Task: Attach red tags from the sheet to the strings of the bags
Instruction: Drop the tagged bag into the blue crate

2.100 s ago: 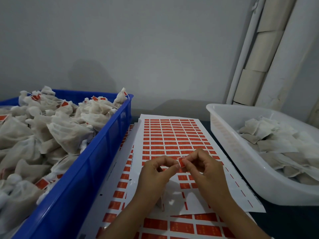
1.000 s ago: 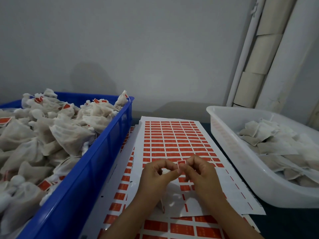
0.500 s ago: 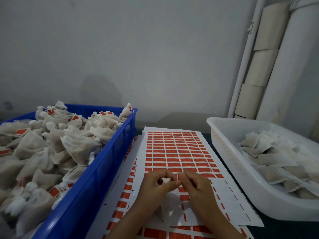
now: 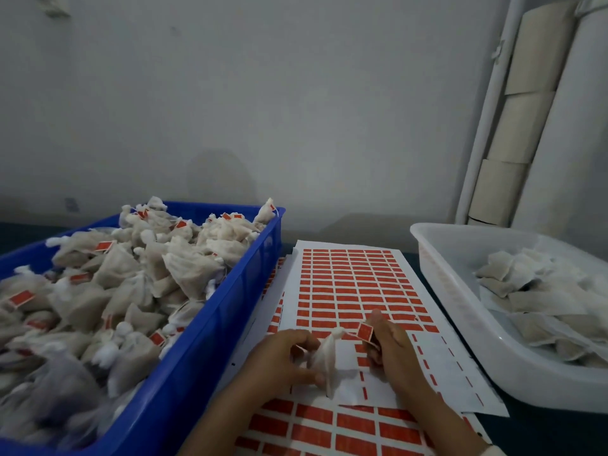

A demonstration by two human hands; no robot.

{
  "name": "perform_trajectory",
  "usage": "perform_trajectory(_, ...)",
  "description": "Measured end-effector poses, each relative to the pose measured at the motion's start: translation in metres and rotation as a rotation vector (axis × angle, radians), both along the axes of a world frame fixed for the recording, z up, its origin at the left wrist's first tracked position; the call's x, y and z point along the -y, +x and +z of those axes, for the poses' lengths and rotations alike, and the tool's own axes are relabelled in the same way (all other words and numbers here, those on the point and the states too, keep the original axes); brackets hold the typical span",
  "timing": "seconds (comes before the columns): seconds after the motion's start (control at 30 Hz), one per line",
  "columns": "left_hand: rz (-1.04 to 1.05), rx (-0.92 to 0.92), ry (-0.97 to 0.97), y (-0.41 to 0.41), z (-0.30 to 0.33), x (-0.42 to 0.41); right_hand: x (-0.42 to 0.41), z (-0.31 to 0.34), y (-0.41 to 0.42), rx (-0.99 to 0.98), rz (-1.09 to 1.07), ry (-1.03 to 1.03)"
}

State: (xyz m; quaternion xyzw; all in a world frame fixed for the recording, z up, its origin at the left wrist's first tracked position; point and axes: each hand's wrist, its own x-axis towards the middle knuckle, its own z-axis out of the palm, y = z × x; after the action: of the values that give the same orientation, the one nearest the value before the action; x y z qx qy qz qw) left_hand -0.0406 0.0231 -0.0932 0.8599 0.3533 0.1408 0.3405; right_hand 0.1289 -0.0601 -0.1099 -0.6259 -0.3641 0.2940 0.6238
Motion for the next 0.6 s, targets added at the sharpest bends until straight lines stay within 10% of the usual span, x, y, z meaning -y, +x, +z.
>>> perform_trajectory(0.33,0.070,0.011,0.043,0.012,0.003,0.005,-0.005,-0.001,0.005,0.037,0.080,0.041)
perform_trajectory(0.6,0.257,0.352,-0.015,0.021,0.013,-0.006,-0.008,-0.003,0.009,0.049,0.109,-0.055)
